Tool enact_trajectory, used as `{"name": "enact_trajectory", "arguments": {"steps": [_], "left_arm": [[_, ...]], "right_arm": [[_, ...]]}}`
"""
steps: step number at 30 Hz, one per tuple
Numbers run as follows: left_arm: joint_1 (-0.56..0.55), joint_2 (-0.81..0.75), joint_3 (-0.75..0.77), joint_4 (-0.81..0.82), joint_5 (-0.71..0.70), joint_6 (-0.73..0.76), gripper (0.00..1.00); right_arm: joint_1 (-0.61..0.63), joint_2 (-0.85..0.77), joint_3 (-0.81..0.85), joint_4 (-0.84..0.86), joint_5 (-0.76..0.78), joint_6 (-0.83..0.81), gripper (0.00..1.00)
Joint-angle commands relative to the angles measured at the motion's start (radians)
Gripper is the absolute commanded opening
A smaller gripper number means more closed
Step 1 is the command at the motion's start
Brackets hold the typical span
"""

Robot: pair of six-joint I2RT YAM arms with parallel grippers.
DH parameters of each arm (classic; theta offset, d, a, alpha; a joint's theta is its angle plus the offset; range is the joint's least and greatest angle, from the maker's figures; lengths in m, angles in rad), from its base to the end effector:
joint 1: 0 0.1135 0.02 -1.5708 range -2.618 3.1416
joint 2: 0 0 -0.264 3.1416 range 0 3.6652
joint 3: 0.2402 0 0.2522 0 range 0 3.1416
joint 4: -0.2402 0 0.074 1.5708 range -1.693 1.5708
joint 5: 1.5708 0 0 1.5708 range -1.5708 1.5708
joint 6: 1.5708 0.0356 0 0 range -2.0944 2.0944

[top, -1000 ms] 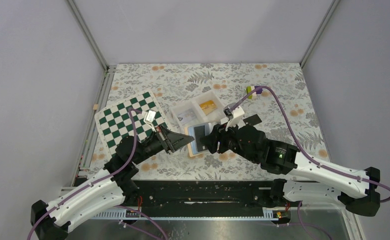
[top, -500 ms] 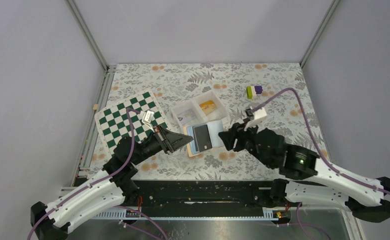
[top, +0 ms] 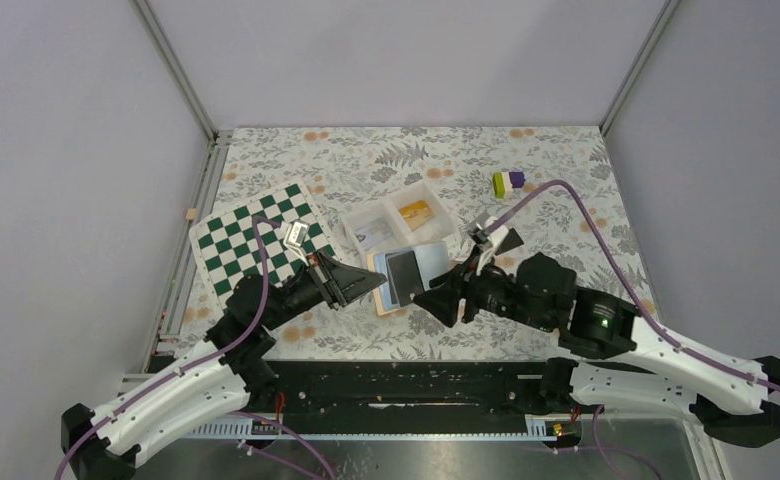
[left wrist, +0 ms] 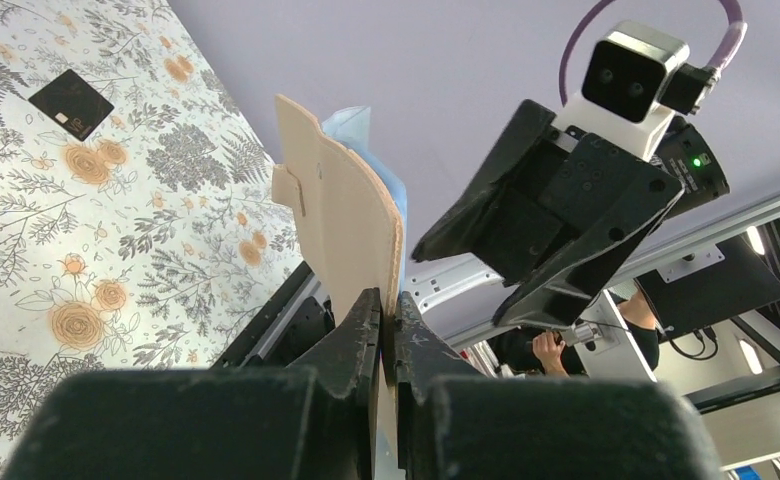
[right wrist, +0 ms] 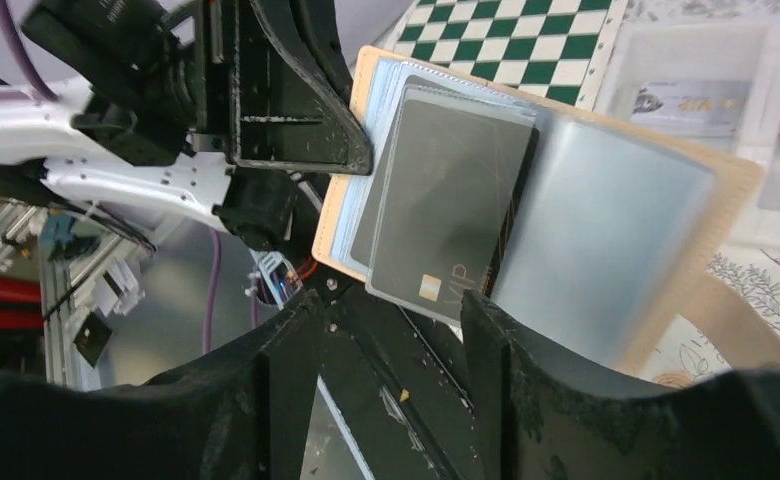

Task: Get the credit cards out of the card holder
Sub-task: Remove the credit card from the card holder.

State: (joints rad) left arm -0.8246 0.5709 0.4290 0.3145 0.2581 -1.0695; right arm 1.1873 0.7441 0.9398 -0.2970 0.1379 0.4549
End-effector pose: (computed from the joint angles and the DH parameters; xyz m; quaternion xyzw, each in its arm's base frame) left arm 0.0990 -0.1205 0.2995 0.0198 0.6454 -0.6645 0.3761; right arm 0.0656 0.1494 0.3877 -0.2219 0.7077 0.4547 0.4932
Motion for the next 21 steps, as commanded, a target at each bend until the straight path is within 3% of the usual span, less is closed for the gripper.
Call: {"name": "enact_trajectory", "arguments": {"steps": [1, 4, 9, 15, 21], "left_arm": [[-0.005, -0.023, -0.012, 0.112, 0.033, 0.009, 0.00], [-0.005, -0.035, -0.023, 0.126, 0.029, -0.002, 0.00], [-0.004, -0.029, -0.026, 0.157, 0.041, -0.015, 0.00], [-0.004, -0.023, -0.022, 0.183, 0.047, -0.020, 0.00], [-0.005, -0.023, -0.018, 0.186, 0.052, -0.020, 0.00]], "right_arm": [[-0.088, 0.059, 0.061, 0.005, -0.225, -0.025, 0.61], [-0.222, 0.061, 0.029, 0.059, -0.392, 0.032, 0.62], [-0.287, 0.086, 0.020, 0.103, -0.551, 0.055, 0.62], [-0.317, 0.091, -0.002, 0.123, -0.578, 0.095, 0.62], [-0.321, 0.097, 0.001, 0.095, -0.530, 0.089, 0.68]]}}
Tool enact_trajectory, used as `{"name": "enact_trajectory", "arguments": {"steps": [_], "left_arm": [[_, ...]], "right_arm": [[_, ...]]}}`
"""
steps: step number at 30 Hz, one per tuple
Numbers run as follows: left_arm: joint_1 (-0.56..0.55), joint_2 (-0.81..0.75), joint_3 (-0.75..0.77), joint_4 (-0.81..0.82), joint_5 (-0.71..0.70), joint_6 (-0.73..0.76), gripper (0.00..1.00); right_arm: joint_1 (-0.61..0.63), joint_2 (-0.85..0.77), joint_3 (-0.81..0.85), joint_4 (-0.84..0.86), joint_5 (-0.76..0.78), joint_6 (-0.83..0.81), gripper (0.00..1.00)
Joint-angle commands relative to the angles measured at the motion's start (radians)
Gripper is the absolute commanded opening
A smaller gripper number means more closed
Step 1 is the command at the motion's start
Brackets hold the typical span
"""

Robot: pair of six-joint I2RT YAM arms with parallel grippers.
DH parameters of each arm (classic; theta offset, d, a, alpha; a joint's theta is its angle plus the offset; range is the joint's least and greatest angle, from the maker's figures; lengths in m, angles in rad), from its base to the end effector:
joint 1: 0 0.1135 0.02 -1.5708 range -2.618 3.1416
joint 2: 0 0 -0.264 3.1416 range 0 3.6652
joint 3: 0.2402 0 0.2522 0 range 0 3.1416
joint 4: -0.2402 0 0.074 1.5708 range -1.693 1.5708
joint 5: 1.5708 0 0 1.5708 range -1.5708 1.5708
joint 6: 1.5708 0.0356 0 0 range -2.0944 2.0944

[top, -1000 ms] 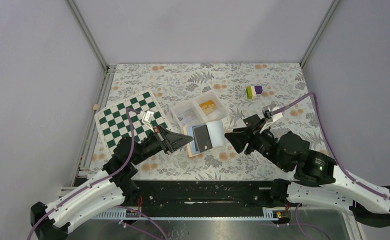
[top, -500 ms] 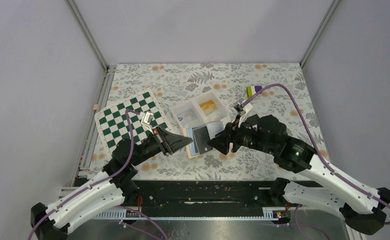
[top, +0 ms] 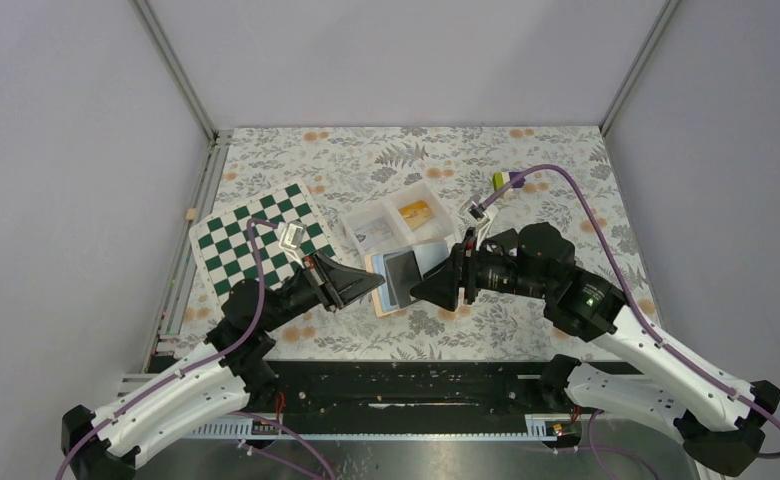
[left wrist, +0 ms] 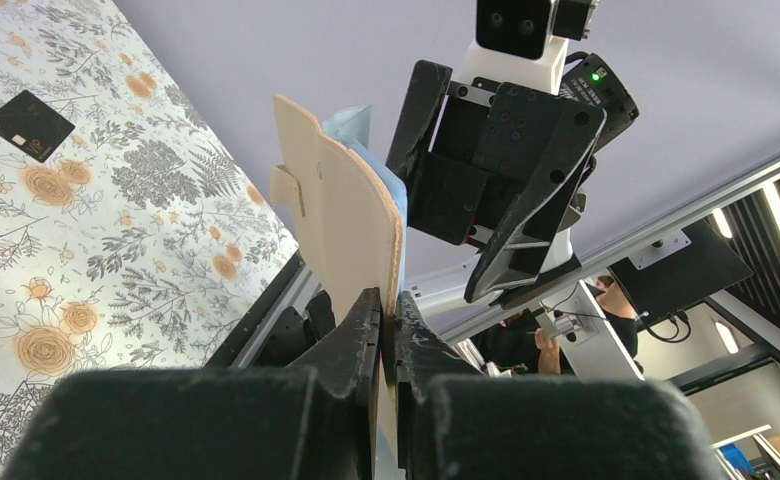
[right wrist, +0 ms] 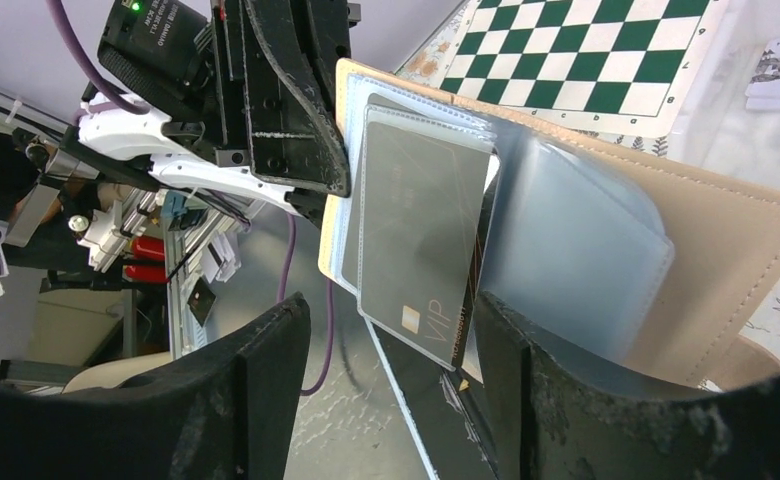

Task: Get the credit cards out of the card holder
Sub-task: Remove the credit card from the card holder.

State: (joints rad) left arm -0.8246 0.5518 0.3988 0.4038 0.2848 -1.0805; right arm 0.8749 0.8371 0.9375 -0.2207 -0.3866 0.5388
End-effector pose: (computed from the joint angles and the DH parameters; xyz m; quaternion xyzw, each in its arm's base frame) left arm 0.0953 -0.1178 0.3007 0.0338 0.6163 -0.6877 0.3823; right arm 0.1097 0.1522 0.3810 -0.2485 0.7027 0.5321 0.4016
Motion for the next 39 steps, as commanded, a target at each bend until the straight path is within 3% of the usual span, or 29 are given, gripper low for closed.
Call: {"name": "enact_trajectory", "arguments": {"steps": [1, 16, 25, 35, 39], "left_arm": [[-0.005, -0.004, 0.012, 0.097, 0.025, -0.009, 0.00], [-0.004, 0.001, 0.008, 0.107, 0.021, -0.007, 0.00], [-0.005, 0.009, 0.002, 0.112, 0.026, -0.001, 0.00], [-0.004, -0.002, -0.006, 0.132, 0.022, -0.015, 0.00], [-0.005, -0.001, -0.006, 0.139, 0.021, -0.021, 0.00]], "right_arm": [[-0.008, 0.007, 0.004, 0.014, 0.002, 0.006, 0.68], [-0.020, 0.012, -0.031, 0.109, -0.092, 0.091, 0.67], [-0.067, 0.016, -0.140, 0.380, -0.167, 0.254, 0.41], [-0.106, -0.011, -0.258, 0.615, -0.197, 0.380, 0.19], [-0.124, -0.015, -0.295, 0.740, -0.264, 0.431, 0.18]]}}
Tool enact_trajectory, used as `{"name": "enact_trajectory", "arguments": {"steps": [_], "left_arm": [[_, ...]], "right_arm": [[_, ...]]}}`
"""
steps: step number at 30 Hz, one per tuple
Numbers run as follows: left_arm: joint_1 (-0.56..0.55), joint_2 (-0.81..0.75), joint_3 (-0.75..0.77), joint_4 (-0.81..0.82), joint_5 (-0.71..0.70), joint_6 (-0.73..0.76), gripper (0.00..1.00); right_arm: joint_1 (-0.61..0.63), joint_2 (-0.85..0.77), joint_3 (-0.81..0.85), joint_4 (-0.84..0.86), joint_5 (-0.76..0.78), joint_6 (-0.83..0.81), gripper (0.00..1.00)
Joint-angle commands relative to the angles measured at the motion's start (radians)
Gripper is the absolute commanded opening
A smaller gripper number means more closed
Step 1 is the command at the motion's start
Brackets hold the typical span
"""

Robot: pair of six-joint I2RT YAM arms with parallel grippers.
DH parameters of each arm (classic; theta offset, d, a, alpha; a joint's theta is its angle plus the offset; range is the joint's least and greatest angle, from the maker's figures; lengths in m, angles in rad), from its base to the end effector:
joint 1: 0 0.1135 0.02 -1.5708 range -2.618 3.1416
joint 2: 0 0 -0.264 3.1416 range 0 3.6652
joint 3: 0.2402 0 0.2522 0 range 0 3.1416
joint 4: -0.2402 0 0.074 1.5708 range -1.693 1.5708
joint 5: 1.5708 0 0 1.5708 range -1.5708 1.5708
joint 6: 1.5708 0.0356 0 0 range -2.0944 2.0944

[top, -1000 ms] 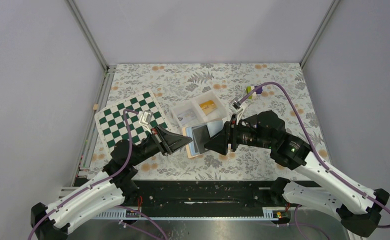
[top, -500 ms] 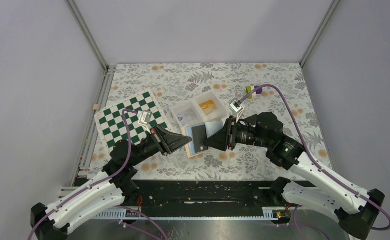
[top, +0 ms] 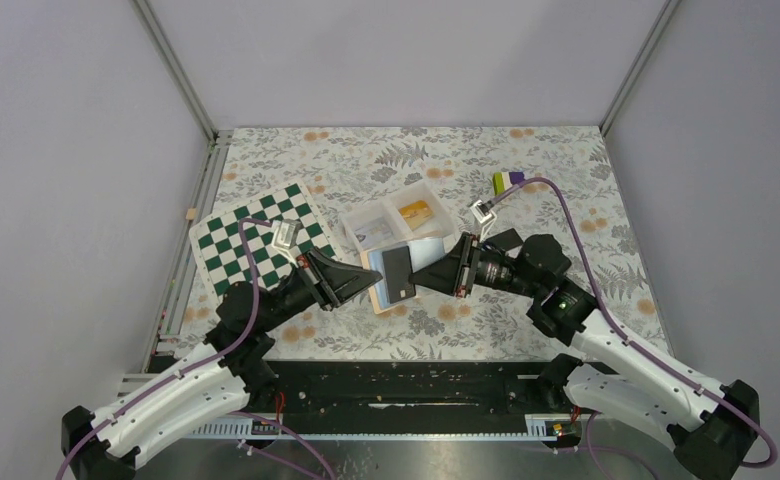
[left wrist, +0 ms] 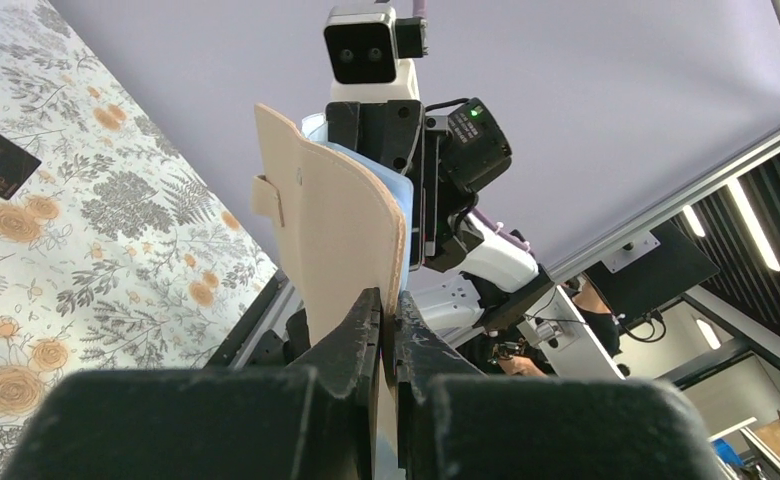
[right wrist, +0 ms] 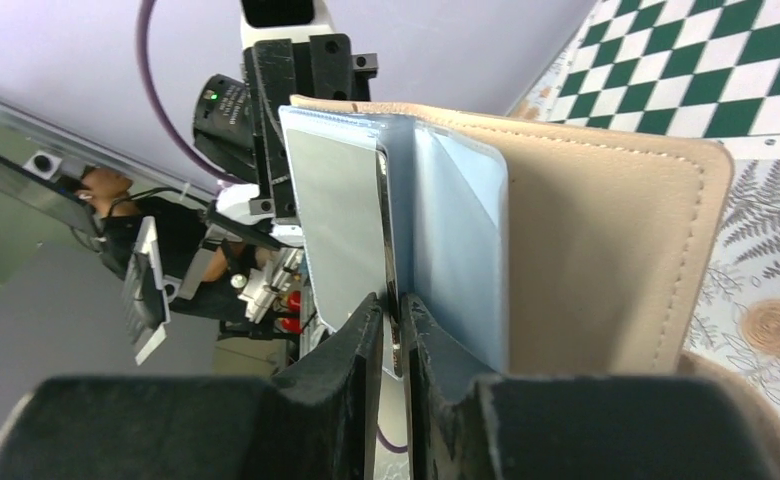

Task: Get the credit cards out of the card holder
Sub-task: Remove the credit card from the card holder.

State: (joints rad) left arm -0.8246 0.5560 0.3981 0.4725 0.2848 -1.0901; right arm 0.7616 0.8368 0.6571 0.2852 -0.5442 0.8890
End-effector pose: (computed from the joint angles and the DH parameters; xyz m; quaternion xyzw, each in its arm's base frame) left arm 0.0945 -0.1169 0.3070 0.0368 0.5917 -0.7029 0.3929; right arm 0.1311 0.1505 0.3358 -0.1584 0.6556 0.6481 0.3537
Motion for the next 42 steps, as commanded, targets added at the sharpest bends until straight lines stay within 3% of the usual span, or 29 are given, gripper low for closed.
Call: {"name": "enact_trajectory", "arguments": {"steps": [1, 10, 15, 42], "left_arm": [[-0.004, -0.005, -0.005, 0.072, 0.022, -0.013, 0.00], [-0.004, 0.019, -0.003, 0.113, 0.035, -0.044, 0.00], [-0.004, 0.031, -0.005, 0.134, 0.035, -0.063, 0.00], [0.070, 0.047, -0.033, 0.237, 0.106, -0.159, 0.00]], "right_arm": [[-0.014, -0.015, -0.017, 0.249, -0.118, 0.086, 0.18], [-0.049, -0.021, -0.056, 0.398, -0.181, 0.185, 0.20], [-0.072, -0.018, -0.074, 0.464, -0.199, 0.247, 0.00], [-0.228, -0.020, -0.090, 0.390, -0.292, 0.300, 0.00]]}}
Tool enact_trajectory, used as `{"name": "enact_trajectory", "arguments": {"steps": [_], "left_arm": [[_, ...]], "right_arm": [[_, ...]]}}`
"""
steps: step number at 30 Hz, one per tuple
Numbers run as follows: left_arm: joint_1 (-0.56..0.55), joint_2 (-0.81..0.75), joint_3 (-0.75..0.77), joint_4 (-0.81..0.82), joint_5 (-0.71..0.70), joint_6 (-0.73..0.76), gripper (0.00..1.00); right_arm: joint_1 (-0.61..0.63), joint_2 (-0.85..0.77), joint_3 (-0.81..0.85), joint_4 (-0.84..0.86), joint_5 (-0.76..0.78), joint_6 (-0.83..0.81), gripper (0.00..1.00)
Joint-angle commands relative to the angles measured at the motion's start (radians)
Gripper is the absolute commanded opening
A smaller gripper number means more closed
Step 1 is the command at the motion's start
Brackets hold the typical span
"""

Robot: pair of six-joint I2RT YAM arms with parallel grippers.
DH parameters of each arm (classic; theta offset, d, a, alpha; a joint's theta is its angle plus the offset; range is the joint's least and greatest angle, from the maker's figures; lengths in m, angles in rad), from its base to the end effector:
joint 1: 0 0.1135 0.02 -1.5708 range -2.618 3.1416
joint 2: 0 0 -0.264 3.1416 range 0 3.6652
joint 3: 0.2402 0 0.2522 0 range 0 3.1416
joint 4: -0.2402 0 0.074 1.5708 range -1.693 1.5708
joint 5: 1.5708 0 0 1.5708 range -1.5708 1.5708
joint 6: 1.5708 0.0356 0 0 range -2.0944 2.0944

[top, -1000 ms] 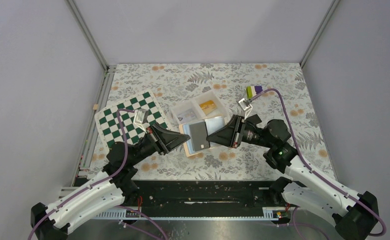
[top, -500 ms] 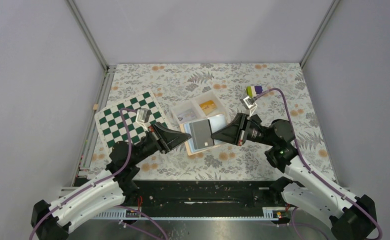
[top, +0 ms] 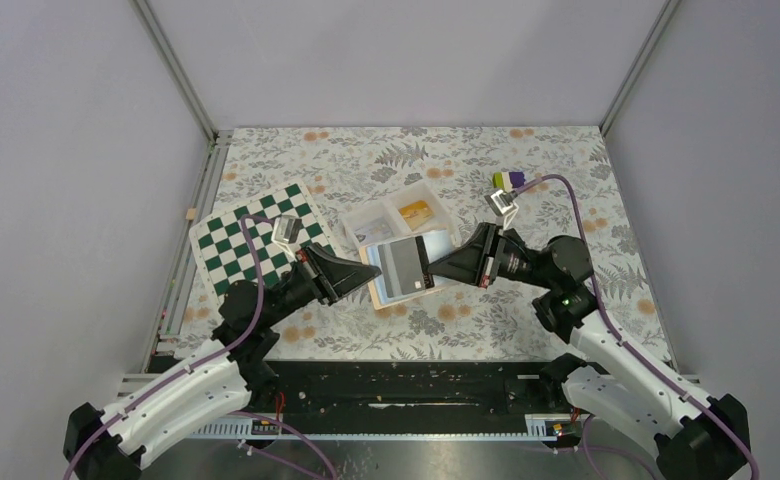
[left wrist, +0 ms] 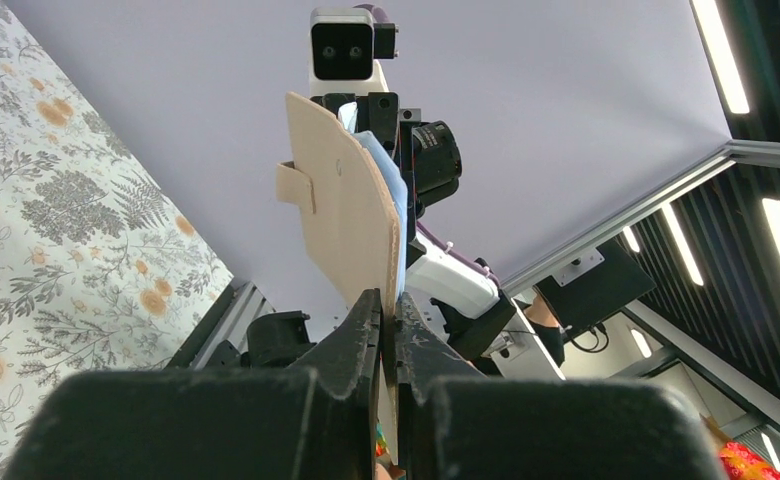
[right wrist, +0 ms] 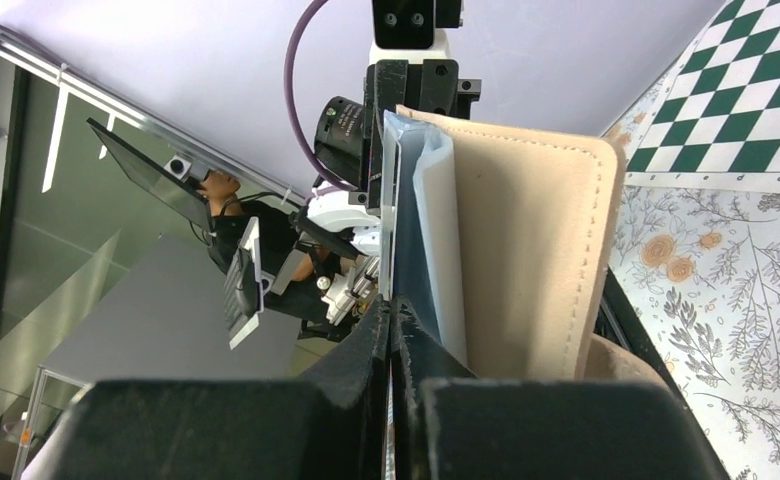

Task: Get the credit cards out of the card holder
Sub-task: Remove the credit card from the card holder.

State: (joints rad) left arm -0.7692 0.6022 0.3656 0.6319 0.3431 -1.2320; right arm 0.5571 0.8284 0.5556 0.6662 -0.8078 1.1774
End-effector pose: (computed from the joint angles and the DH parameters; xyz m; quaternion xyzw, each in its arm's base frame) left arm 0.1022 -0.1156 0.3054 0.0130 0.5644 -0.7413 0.3629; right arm 0.1431 0.1195 0.3376 -0.1554 0.5860 0.7243 0.3283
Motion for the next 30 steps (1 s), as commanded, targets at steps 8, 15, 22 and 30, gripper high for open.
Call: {"name": "enact_trajectory", "arguments": {"steps": [8, 15, 22, 30], "left_arm": [[0.043, -0.014, -0.005, 0.055, 0.062, -0.018, 0.00], [0.060, -0.038, -0.004, 0.010, 0.054, -0.004, 0.00], [0.077, -0.050, -0.019, 0.006, 0.055, -0.004, 0.00], [0.102, -0.110, -0.038, -0.165, 0.007, 0.071, 0.00]], "right_arm": [[-0.079, -0.041, 0.020, -0.054, -0.029, -0.003, 0.00], [-0.129, -0.077, 0.019, -0.145, -0.018, -0.046, 0.00], [-0.169, -0.083, 0.000, -0.121, -0.017, -0.014, 0.00], [-0.225, -0.075, -0.030, -0.091, 0.006, 0.023, 0.00]]}}
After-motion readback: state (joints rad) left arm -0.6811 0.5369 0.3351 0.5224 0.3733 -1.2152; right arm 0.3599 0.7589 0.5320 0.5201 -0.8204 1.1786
